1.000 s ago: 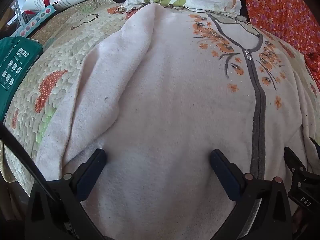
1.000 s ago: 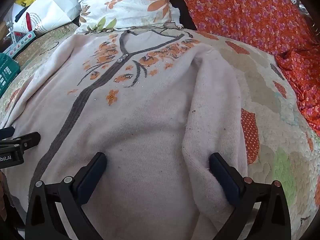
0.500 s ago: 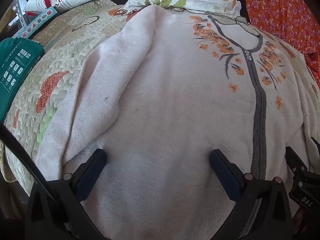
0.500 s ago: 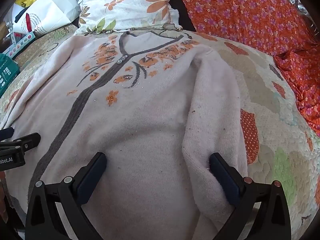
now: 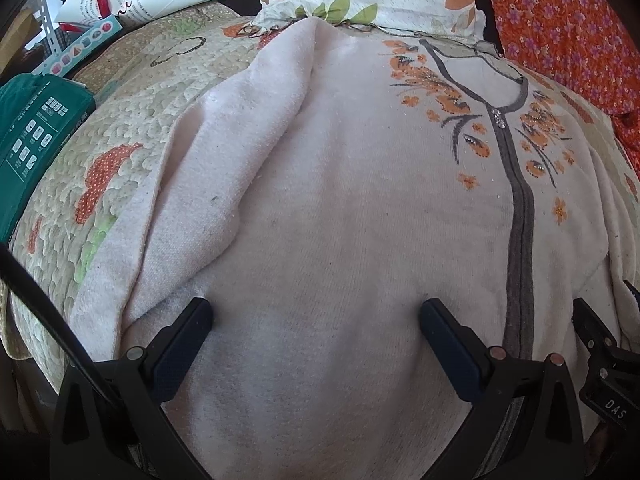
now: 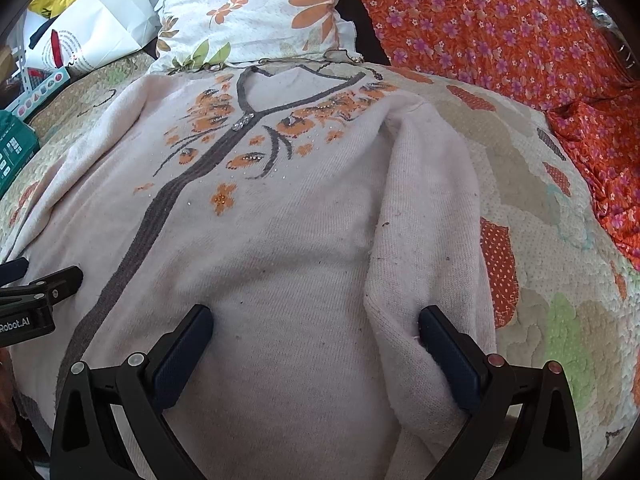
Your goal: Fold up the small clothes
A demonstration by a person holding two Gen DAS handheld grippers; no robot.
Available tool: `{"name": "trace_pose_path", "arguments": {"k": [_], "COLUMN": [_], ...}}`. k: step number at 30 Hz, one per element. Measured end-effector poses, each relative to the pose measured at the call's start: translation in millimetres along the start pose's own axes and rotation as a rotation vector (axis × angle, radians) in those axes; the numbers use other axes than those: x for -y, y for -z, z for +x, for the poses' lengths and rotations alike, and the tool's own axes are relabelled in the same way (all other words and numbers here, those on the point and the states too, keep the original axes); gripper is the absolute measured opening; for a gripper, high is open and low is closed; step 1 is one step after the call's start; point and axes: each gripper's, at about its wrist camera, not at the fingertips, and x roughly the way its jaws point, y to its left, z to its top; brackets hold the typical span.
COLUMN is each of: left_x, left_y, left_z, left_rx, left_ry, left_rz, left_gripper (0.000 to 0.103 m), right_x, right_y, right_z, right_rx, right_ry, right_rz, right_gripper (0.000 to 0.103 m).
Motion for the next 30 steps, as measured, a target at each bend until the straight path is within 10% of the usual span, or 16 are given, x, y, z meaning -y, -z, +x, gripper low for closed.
{"name": "trace_pose_path", "arguments": {"k": [6, 12, 17, 23, 30], "left_x": [-3, -9, -21, -38, -51], "left_y": [-6, -48, -88, -91, -96], "left_z": [-10, -63, -59, -24, -14], "left_rx": [-0.041, 0.064, 0.121, 0.05, 0.057], "left_ry": [0.055, 0.125, 0.12, 0.207, 0.172], "left_rz": [-0.004, 0.006, -0.006, -0.098, -0.1], "left_gripper": [0.094, 0.088, 0.088, 0.088, 0.088], "right_x": [2, 22, 76, 130, 149], "right_y": [0, -12, -51, -109, -136], "right_z": [-1, -34, -73, 19, 107], "right_rx": [0.005, 0.012, 0.177, 0.018, -0.086], "right_ry": [-0.006, -0.167, -0.202, 0.027, -0.059], "right_rz": [-0.005, 0.067, 0.217, 0.204, 0.283], "right_gripper": [0.103, 0.079, 0.079, 0.069, 0.064]}}
